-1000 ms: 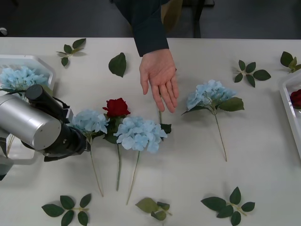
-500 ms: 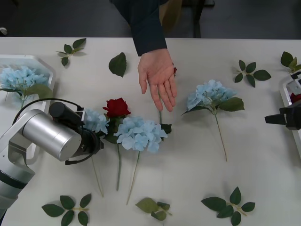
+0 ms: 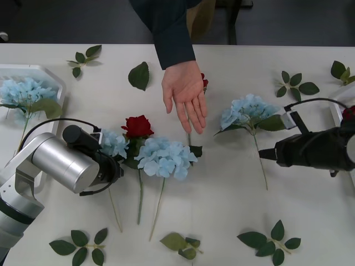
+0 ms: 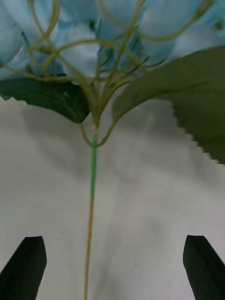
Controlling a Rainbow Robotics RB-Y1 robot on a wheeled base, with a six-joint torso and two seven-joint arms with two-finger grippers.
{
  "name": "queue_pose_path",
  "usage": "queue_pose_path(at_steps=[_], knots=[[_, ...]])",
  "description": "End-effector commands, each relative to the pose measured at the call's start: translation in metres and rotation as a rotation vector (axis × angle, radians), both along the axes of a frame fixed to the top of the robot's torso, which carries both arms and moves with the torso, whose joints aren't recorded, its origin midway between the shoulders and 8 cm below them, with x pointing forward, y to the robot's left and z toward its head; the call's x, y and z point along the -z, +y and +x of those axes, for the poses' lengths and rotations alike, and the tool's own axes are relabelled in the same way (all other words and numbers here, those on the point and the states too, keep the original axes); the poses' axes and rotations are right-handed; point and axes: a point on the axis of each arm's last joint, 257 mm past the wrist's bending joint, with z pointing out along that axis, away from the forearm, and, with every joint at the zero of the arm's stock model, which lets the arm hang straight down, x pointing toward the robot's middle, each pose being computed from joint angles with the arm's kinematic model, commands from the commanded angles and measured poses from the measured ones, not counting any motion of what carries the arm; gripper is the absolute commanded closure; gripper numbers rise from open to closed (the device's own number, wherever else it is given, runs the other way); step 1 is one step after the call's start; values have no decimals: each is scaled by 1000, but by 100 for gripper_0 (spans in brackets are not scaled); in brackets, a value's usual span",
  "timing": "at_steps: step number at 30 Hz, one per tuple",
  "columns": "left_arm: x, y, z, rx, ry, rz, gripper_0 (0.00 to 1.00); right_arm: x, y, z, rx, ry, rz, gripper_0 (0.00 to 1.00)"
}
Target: Place the red flowers into the right box and the blue flowers into the left box. If a person shows an open palm, hand one flower to the person first, then continue sorting.
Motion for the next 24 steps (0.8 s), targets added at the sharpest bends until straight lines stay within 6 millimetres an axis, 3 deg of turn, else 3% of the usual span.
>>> queue_pose_path(at_steps=[1, 9, 10, 12, 13, 15, 20, 24], knots=[[7, -8, -8, 17, 6, -5, 0, -6, 55, 15, 18, -13, 67, 15], [7, -8, -7, 17, 4, -4, 0, -7, 87, 37, 72, -60, 63, 17], [7, -8, -7, 17, 4, -4, 0, -8, 90, 40, 77, -66, 63, 23], [7, -8, -7, 17, 4, -4, 0, -9, 90, 44, 89, -80, 47, 57], [7, -7, -7, 17, 2, -4, 0, -9, 89, 46, 96, -86, 41, 81], [6, -7, -6, 19, 1, -3, 0, -9, 86, 48, 101, -95, 28, 100], [7, -7, -7, 18, 2, -3, 0, -11, 82, 50, 104, -103, 25, 100], [6, -8, -6, 19, -1, -4, 0, -25, 80, 55, 109, -117, 54, 100]])
